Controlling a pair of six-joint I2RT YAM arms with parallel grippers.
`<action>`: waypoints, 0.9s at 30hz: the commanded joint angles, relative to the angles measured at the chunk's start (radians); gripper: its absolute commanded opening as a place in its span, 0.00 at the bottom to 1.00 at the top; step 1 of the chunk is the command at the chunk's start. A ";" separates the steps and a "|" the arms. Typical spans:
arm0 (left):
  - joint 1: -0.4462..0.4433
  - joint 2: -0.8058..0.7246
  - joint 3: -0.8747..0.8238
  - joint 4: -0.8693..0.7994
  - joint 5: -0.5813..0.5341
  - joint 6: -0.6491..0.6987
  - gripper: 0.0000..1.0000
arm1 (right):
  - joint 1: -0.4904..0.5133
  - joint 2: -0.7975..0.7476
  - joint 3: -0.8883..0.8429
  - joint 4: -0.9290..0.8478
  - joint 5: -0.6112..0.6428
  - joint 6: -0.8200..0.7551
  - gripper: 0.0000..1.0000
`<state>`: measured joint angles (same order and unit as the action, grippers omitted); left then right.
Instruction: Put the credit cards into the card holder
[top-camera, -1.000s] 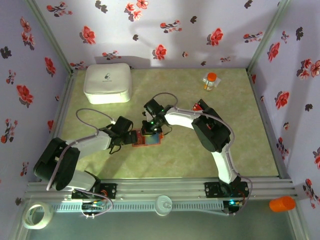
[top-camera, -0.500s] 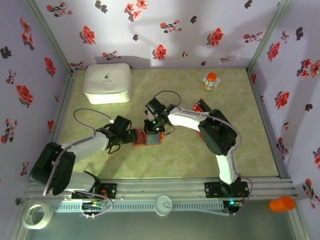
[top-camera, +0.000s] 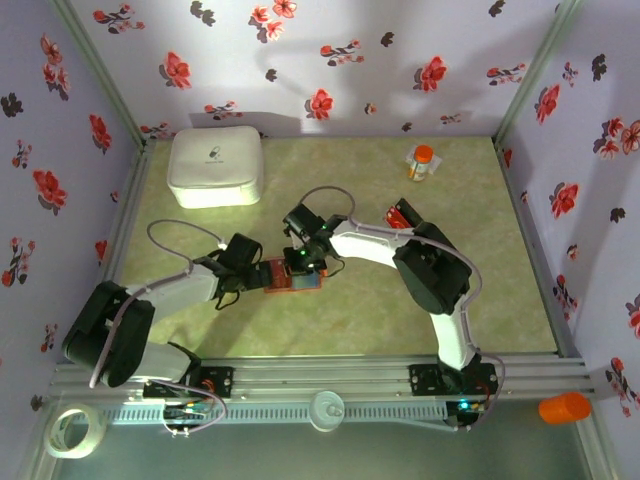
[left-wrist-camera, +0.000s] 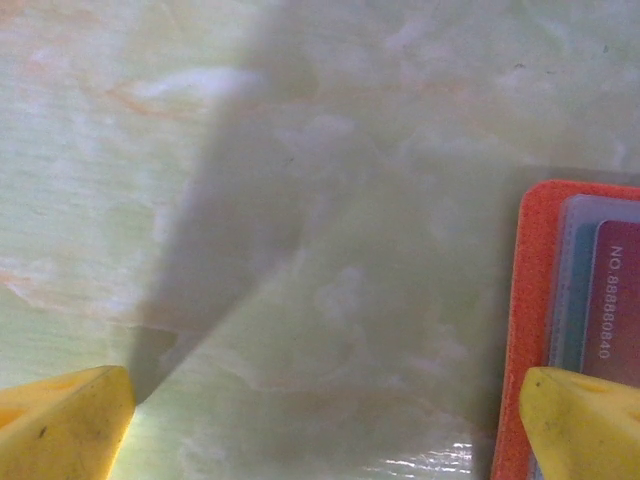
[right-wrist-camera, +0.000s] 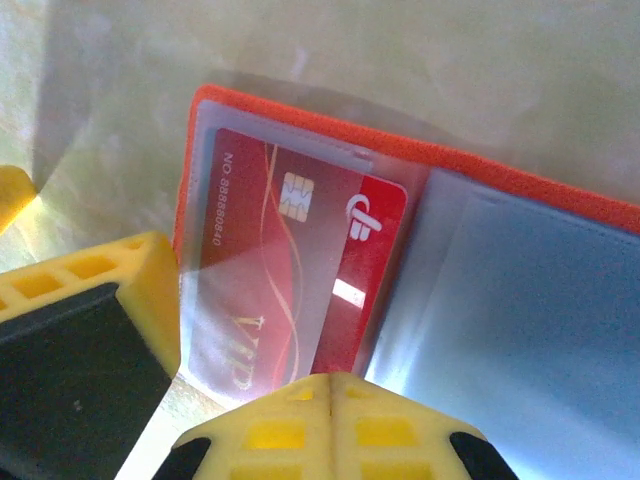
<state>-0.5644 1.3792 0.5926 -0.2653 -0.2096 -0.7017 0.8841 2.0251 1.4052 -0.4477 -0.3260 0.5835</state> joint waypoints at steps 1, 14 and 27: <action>0.009 0.024 -0.024 -0.002 0.004 -0.020 1.00 | 0.007 0.006 0.006 -0.028 0.028 -0.015 0.02; 0.009 0.037 -0.033 0.018 0.007 -0.019 1.00 | 0.020 0.071 0.040 -0.050 0.036 -0.031 0.02; 0.009 0.031 -0.035 0.025 0.013 -0.019 1.00 | 0.042 0.109 0.076 -0.059 0.021 -0.028 0.02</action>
<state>-0.5644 1.3842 0.5877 -0.2539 -0.2146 -0.7017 0.9154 2.0953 1.4666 -0.4702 -0.3069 0.5755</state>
